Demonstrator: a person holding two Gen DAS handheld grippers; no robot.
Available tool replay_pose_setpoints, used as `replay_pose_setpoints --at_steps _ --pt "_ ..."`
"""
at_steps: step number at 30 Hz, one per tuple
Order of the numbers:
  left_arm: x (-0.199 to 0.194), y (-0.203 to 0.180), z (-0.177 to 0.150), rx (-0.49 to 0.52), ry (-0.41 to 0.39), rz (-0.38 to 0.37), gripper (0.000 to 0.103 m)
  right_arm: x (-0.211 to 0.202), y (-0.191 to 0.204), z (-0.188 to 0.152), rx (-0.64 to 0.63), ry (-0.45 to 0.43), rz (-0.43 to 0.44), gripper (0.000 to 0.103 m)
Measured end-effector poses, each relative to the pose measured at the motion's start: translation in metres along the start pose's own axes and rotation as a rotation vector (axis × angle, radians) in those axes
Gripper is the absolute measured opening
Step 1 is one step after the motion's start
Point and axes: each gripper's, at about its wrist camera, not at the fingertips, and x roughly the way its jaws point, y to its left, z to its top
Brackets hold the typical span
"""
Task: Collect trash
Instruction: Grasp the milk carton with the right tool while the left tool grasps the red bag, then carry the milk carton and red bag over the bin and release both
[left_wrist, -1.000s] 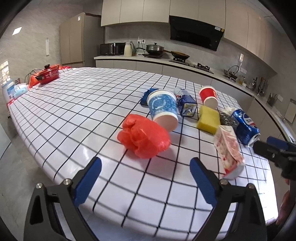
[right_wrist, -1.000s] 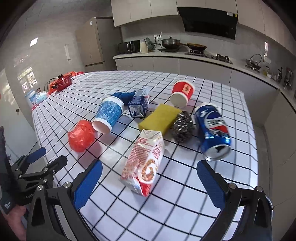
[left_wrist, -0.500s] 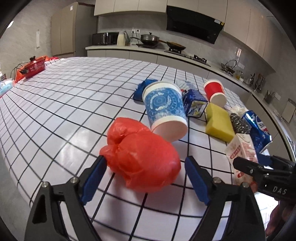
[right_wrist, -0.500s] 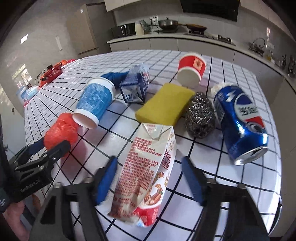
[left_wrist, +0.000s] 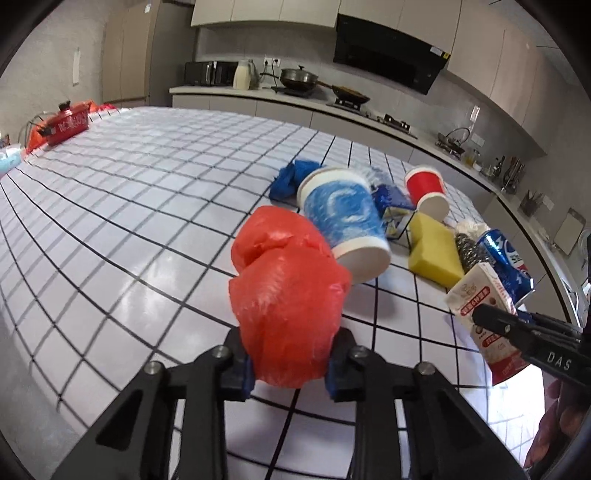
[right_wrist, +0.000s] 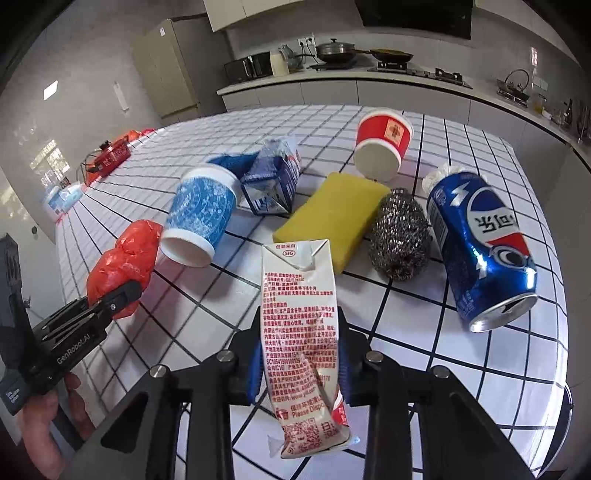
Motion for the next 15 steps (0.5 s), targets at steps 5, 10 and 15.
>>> replay_pose_setpoints --at_steps 5,10,15 --pt "-0.021 -0.011 0.001 0.023 -0.024 -0.013 0.029 -0.022 -0.003 0.001 -0.008 -0.034 0.009 0.034" --pt "-0.034 -0.037 0.003 0.053 -0.043 -0.055 0.029 -0.047 -0.014 0.000 -0.001 -0.070 -0.003 0.034" --pt "-0.040 -0.073 0.001 0.097 -0.048 -0.106 0.029 -0.079 -0.041 -0.007 0.028 -0.103 -0.036 0.034"
